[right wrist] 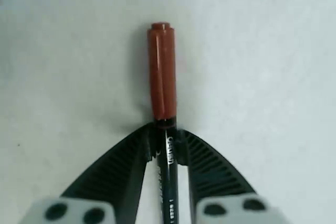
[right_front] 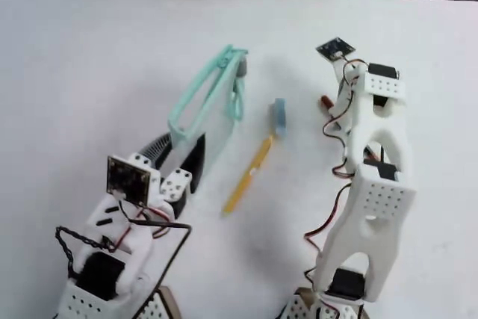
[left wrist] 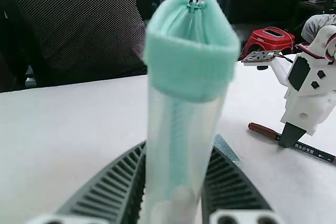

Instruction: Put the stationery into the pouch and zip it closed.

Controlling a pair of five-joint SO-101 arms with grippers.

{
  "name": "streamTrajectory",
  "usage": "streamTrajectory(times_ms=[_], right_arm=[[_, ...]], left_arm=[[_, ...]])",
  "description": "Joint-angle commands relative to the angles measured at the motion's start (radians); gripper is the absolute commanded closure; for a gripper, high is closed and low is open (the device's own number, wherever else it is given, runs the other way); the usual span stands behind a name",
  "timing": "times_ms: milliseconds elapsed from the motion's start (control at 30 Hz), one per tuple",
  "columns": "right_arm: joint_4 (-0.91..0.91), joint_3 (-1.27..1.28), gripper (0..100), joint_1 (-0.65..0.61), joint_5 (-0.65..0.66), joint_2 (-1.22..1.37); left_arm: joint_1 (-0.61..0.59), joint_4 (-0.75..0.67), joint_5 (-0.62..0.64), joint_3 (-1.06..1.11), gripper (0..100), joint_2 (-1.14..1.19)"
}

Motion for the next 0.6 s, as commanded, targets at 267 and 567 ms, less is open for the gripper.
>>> streamTrajectory(times_ms=[267,567], right_arm=[[0.206,-0.023,98.1,-0.071,-0.015,-0.265],[0.384,-0.020,98.1,-0.154,-0.175,-0.553]], left_arm=[[0.012,-0.021,-0.009,0.015,88,0.001],[0.013,-0.054,-0.009,0.038,88,0.001]])
